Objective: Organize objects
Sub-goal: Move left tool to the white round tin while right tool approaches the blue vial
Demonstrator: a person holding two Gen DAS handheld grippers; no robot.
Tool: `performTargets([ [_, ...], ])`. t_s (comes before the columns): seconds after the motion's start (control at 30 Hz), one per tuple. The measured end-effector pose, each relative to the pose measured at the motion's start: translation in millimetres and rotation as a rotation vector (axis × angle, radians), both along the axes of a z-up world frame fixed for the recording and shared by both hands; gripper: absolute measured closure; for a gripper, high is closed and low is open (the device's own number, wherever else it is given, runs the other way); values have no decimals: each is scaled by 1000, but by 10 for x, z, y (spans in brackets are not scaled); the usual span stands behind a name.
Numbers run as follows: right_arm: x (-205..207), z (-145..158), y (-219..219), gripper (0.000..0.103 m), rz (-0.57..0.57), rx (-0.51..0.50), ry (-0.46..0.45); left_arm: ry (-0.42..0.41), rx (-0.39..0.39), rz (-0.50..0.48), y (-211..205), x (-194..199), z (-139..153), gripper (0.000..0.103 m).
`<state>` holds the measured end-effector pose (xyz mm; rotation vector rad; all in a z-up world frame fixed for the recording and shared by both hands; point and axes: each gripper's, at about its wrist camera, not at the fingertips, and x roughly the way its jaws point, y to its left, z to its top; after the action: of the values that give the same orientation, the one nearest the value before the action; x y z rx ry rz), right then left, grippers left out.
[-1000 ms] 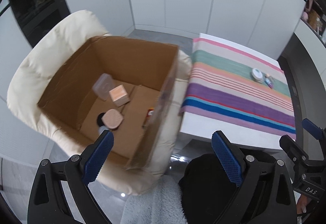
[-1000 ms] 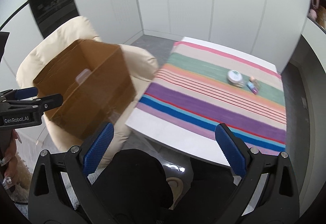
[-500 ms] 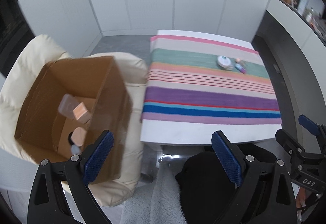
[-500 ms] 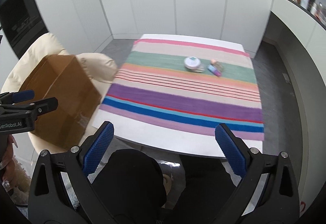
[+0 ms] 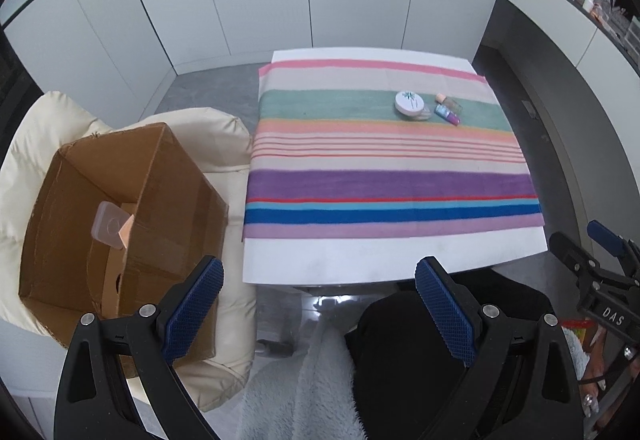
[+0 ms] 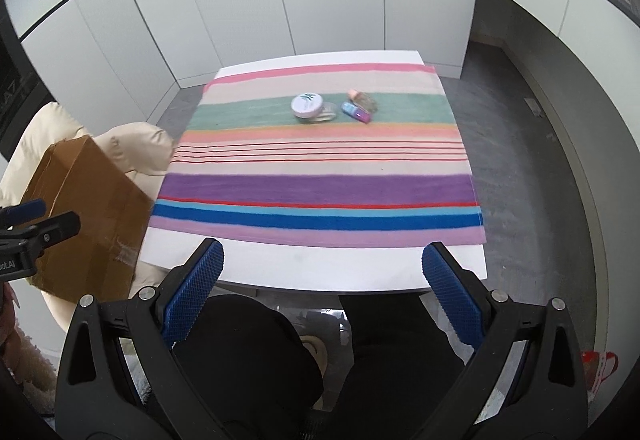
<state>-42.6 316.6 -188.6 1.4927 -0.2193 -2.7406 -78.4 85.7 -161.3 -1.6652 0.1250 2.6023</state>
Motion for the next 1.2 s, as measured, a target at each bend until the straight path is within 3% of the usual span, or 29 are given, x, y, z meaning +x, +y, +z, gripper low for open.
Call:
performTargets([
  [0.37, -315, -245, 238, 2, -24, 6, -26, -48, 24, 64, -14, -344, -131, 5],
  [0.6, -652, -426, 313, 2, -16, 24, -46, -4, -11, 24, 229, -847, -229, 5],
  [0.73, -878, -530, 359, 2, -10, 33, -50, 25, -44, -28, 430, -1223, -469, 5],
  [1.2, -1751, -970, 553, 2, -32, -18, -54, 5, 46, -65, 1109, -2387, -1413, 5],
])
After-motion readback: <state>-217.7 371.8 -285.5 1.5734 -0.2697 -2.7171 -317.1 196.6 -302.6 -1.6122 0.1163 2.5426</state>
